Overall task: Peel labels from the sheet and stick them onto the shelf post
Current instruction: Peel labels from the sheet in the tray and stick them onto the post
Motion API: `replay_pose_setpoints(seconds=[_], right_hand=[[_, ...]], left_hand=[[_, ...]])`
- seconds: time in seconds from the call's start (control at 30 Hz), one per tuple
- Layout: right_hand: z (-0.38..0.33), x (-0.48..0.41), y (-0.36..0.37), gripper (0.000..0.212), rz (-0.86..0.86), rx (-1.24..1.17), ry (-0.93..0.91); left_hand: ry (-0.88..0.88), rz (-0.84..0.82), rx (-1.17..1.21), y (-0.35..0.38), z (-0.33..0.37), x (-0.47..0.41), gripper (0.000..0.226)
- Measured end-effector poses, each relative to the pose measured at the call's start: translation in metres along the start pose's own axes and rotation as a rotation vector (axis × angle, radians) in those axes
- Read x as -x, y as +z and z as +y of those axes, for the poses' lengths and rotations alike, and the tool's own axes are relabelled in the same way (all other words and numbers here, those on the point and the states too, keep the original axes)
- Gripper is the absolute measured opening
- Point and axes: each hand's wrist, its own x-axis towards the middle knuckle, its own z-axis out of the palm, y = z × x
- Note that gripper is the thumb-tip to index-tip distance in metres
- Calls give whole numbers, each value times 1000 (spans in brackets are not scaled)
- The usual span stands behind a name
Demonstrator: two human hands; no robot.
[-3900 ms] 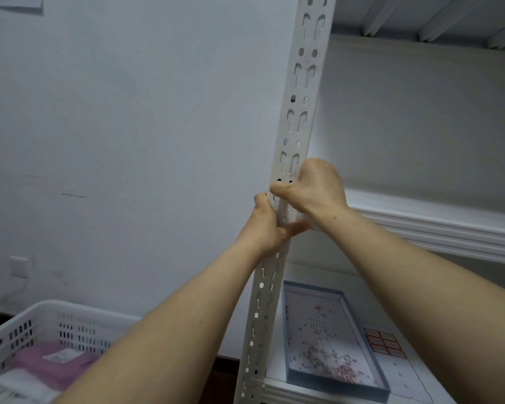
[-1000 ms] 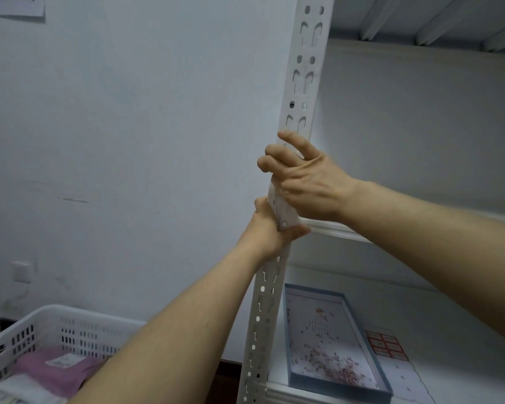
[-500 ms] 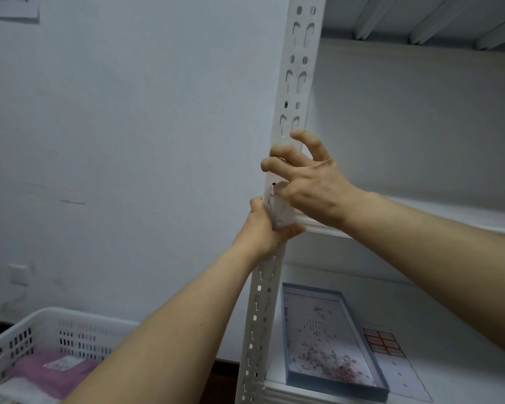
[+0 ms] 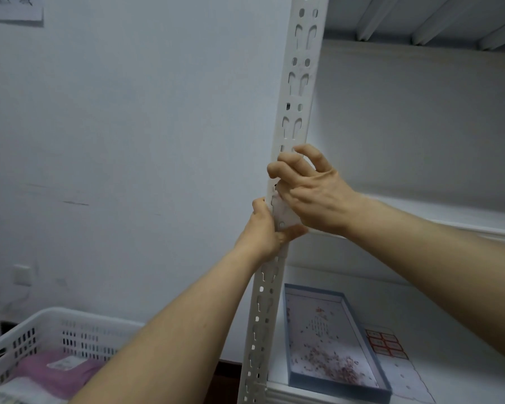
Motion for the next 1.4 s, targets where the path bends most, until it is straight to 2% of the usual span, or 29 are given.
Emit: replay_pose_setpoints(seconds=[0.1, 0.17, 0.23, 0.4, 0.57, 0.67, 0.97, 1.07, 1.2, 1.27, 1.4], right_hand=[[1, 14, -2, 5, 53, -60, 176], [3, 16, -4, 12, 104, -132, 357], [2, 14, -7, 19, 124, -176, 425], [-8, 4, -3, 10, 128, -150, 345], [-12, 1, -2, 12, 95, -108, 342], [-12, 0, -3, 11, 64, -84, 281], [-10, -13, -3, 24, -14, 8, 116], [-10, -13, 1, 32, 7, 29, 102], [-8, -14, 6, 32, 36, 57, 93], [-11, -12, 5, 26, 72, 63, 106], [-28, 11, -9, 11, 171, -3, 215]], left_hand=[[-2, -5, -7, -1, 0, 1, 55], [5, -14, -32, -1, 0, 2, 61], [2, -20, -32, -2, 0, 2, 67], [2, -23, -31, -2, 0, 2, 70], [20, -11, -53, -2, -1, 1, 69], [3, -15, -58, -2, -1, 1, 69], [-8, -5, -53, -1, 0, 0, 67], [-16, -5, -49, 0, -2, -1, 62], [-22, -18, -22, -1, -1, 0, 62], [-28, -20, -14, 0, 0, 0, 60], [-70, 5, -74, 1, -4, -5, 41]])
